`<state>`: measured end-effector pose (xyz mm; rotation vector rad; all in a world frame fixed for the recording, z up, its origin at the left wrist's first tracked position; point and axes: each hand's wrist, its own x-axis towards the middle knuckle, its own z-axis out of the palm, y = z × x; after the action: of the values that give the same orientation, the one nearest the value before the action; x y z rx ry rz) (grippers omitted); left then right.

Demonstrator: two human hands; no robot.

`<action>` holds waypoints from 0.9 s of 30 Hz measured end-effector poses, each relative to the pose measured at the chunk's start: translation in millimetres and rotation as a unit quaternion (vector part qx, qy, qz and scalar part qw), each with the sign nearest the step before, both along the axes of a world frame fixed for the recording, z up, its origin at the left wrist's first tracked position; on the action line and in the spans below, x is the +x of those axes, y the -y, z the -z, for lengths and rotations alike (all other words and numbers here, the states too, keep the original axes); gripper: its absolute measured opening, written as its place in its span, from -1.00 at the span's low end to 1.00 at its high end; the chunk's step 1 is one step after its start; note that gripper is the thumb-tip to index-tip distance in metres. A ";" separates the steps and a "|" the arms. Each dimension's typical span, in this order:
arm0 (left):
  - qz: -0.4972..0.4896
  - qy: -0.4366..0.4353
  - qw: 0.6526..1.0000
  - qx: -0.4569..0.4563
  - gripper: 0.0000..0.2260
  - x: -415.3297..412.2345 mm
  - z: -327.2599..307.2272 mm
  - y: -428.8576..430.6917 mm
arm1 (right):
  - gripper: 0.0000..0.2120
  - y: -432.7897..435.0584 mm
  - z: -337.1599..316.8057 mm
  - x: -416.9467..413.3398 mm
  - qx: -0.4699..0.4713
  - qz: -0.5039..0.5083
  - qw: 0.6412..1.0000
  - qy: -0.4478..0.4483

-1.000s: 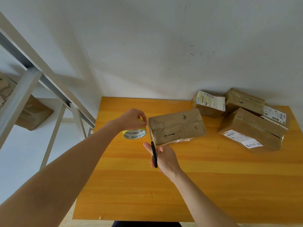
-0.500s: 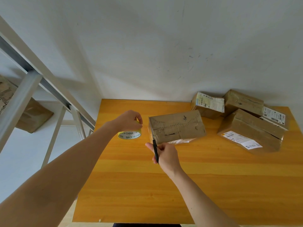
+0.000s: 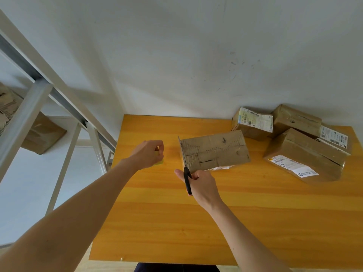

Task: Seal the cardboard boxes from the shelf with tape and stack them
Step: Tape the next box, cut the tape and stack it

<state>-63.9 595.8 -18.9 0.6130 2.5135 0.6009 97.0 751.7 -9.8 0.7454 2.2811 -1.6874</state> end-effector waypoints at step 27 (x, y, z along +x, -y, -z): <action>-0.105 -0.019 0.972 0.211 -0.86 15.3 -56.4 -43.3 | -0.38 4.9 -16.0 7.8 0.083 -0.024 0.995 0.056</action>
<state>-48.6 639.1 37.5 0.5074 2.5175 1.2338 104.8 746.8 6.2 0.7914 2.3606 -1.4112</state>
